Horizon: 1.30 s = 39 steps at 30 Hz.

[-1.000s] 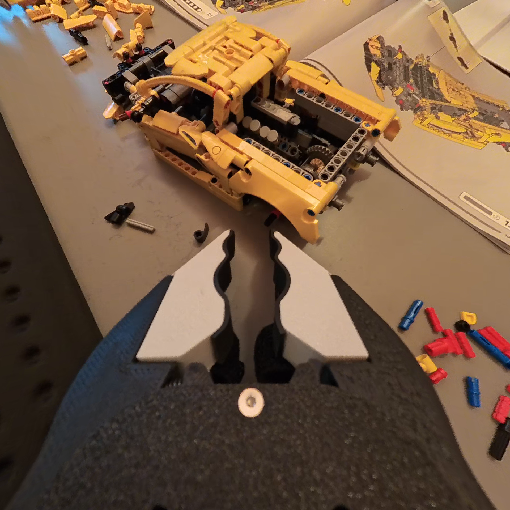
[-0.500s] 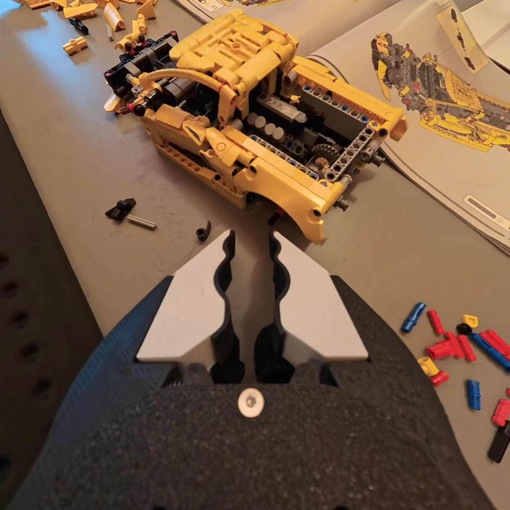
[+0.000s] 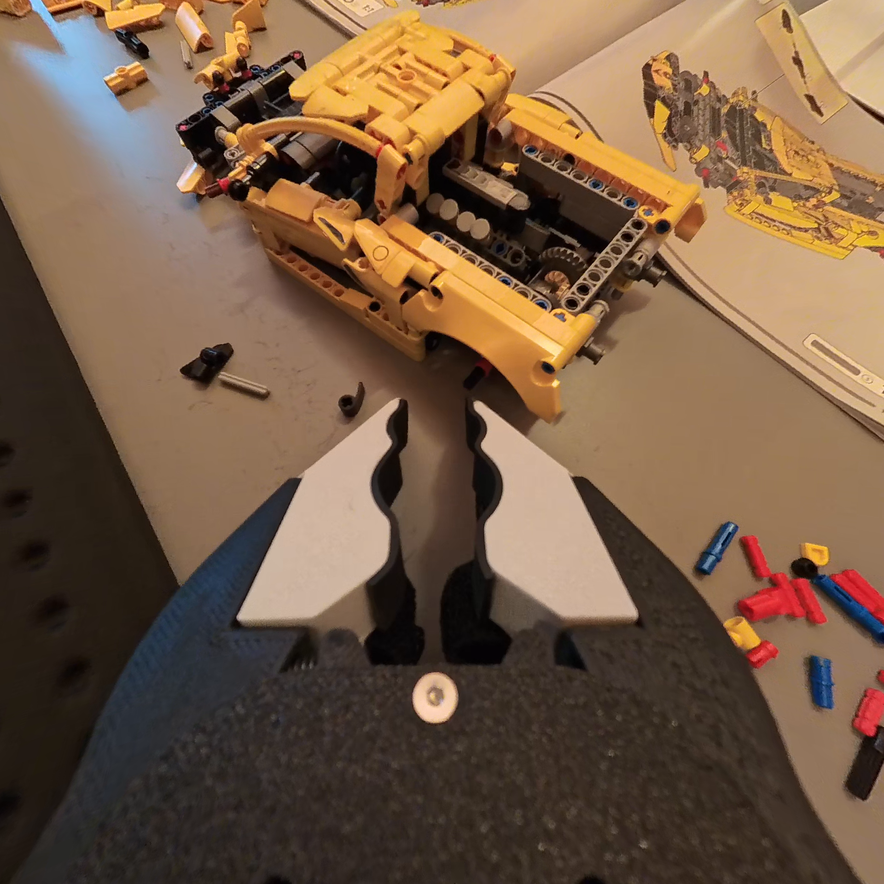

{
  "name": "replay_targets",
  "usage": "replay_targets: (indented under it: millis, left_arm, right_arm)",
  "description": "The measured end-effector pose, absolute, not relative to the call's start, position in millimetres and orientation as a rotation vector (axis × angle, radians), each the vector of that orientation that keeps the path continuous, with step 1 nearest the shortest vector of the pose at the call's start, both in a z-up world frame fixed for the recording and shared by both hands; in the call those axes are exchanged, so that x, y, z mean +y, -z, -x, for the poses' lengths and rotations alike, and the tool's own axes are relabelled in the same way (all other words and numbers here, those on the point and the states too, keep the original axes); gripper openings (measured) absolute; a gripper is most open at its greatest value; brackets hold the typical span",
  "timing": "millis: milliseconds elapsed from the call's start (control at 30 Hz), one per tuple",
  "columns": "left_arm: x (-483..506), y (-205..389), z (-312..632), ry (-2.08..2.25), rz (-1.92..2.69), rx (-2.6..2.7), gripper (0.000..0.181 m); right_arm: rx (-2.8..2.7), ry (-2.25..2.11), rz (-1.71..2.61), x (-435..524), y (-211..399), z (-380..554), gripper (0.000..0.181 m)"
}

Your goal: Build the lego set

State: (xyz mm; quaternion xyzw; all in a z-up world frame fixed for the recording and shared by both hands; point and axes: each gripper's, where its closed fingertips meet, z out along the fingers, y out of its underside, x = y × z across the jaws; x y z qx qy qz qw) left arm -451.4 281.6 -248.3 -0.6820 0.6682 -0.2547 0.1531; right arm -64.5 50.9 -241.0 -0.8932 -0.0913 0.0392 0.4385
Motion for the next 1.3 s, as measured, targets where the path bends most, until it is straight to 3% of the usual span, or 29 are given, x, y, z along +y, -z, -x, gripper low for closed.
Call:
replay_targets:
  millis: [367, 500, 633, 733, 867, 1000, 1067, 1300]
  left_arm:
    - [300, 226, 448, 0.584, 1.95, 1.798, 0.027]
    - [312, 173, 393, 0.593, 1.754, 1.546, 0.029]
    - [290, 133, 304, 0.933, 1.674, 1.195, 0.028]
    - [268, 140, 248, 1.043, 1.656, 1.081, 0.028]
    - [266, 166, 216, 0.78, 1.609, 1.113, 0.028]
    - [272, 177, 220, 0.59, 1.561, 1.115, 0.027]
    - [284, 178, 230, 0.515, 1.574, 1.052, 0.018]
    - [289, 177, 240, 0.733, 1.699, 0.946, 0.016]
  right_arm:
    - [0.028, 0.143, 2.098, 11, 199, 16, 0.025]
    - [0.208, 0.35, 2.127, -29, 196, -13, 0.023]
    - [0.384, 0.41, 2.124, -65, 196, -26, 0.02]
    - [0.437, 0.173, 2.014, -60, 192, -8, 0.02]
    - [0.391, 0.105, 2.016, -55, 194, -2, 0.02]
    - [0.345, 0.058, 2.031, -52, 196, 6, 0.022]
    - [0.323, 0.044, 2.05, -51, 199, 9, 0.024]
    - [0.235, 0.067, 2.168, -46, 215, 20, 0.029]
